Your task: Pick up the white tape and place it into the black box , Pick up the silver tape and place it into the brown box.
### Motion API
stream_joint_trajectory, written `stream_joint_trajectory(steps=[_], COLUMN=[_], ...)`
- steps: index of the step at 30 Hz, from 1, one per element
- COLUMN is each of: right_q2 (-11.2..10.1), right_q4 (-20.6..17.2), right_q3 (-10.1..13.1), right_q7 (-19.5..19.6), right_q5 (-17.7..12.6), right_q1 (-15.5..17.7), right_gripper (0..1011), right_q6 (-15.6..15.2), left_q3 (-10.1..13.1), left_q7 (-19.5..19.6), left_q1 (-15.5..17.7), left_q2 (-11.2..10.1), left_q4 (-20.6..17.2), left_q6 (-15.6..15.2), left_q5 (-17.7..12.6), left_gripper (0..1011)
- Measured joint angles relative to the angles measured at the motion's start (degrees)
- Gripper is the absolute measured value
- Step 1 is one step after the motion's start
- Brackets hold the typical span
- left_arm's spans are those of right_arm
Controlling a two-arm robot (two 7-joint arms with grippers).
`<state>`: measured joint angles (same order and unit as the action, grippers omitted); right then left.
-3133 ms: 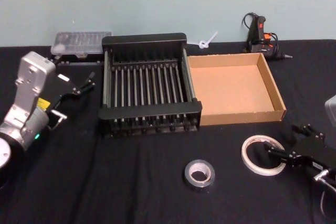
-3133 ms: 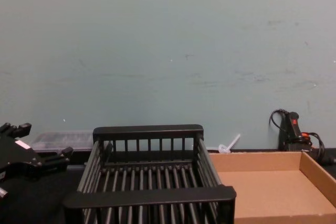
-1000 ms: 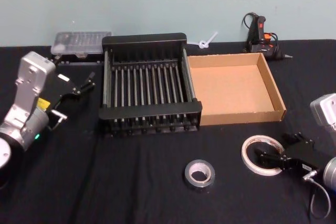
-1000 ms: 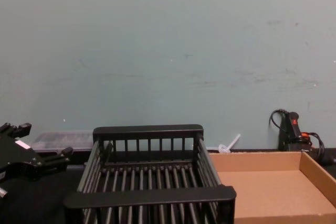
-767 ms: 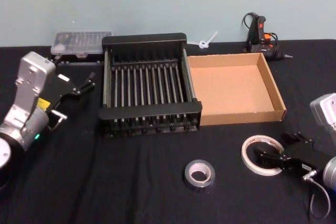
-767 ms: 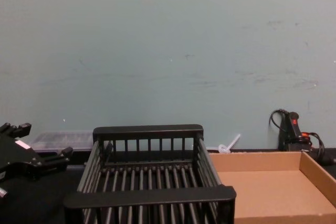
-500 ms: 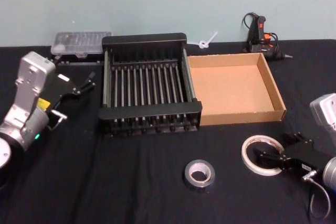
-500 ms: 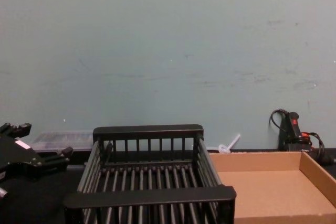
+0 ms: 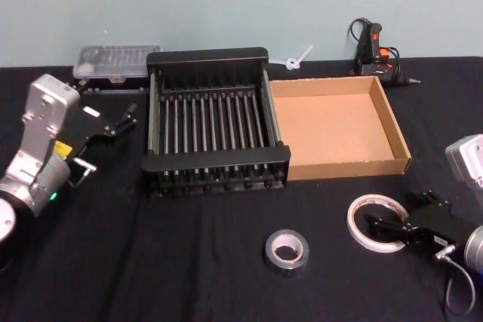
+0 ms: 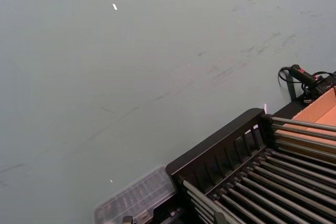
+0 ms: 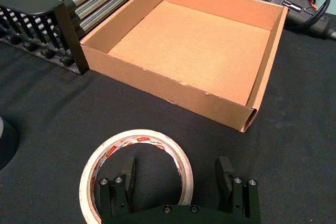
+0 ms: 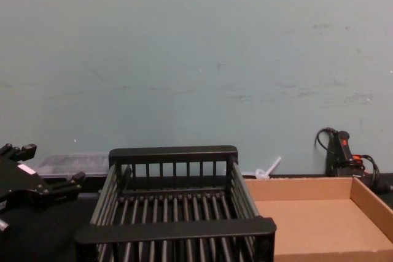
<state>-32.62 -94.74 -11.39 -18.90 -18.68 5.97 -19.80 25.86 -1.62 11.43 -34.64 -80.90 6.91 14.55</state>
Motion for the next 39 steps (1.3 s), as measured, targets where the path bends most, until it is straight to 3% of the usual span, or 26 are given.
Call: stream_joint_trajectory(steps=[10,18,28,39], right_q2=[0.00,0.00,0.00,0.00], right_q4=[0.00,0.00,0.00,0.00], right_q3=[-0.04,-0.04,-0.04,-0.04], right_q7=[0.02,0.06,0.09,0.09], right_q5=[-0.02,-0.03,-0.06,-0.09], right_q1=[0.00,0.00,0.00,0.00], right_gripper=[978,786,417,104], right_q6=[0.00,0.00,0.01,0.01], left_q3=[0.00,0.00,0.00,0.00], left_q7=[0.00,0.00,0.00,0.00], left_q1=[0.00,0.00,0.00,0.00], left_q2=[0.00,0.00,0.00,0.00], left_q4=[0.00,0.00,0.00,0.00], left_q6=[0.00,0.00,0.00,0.00], left_q5=[0.00,0.00,0.00,0.00], left_gripper=[1001,1001,1001,1001])
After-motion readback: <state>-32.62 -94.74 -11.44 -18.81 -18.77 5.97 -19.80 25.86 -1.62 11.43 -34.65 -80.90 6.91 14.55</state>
